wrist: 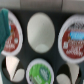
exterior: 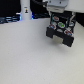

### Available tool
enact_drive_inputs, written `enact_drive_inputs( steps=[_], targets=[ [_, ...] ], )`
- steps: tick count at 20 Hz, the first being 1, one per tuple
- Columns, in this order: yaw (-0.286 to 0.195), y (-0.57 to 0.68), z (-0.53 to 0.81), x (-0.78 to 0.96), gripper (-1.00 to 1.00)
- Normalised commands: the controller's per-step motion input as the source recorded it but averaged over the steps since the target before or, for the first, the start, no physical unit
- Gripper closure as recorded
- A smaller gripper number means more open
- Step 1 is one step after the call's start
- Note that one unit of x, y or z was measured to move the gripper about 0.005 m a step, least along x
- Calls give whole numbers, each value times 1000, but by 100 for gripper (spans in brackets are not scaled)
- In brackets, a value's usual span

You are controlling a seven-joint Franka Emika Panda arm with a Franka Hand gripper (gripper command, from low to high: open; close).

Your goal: Open the kcup holder, insert the kcup into the holder, and close the kcup holder

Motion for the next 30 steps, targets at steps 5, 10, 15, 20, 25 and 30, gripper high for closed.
enact_drive_inputs(
  steps=[5, 10, 15, 20, 25, 30],
  targets=[
    [22, -277, 0, 785, -100],
    [70, -37, -55, 732, -100],
    [191, 201, -90, 405, -100],
    [234, 174, -163, 185, -100],
    [230, 192, -177, -24, -100],
    [161, 395, -18, -232, -100]
  ],
)
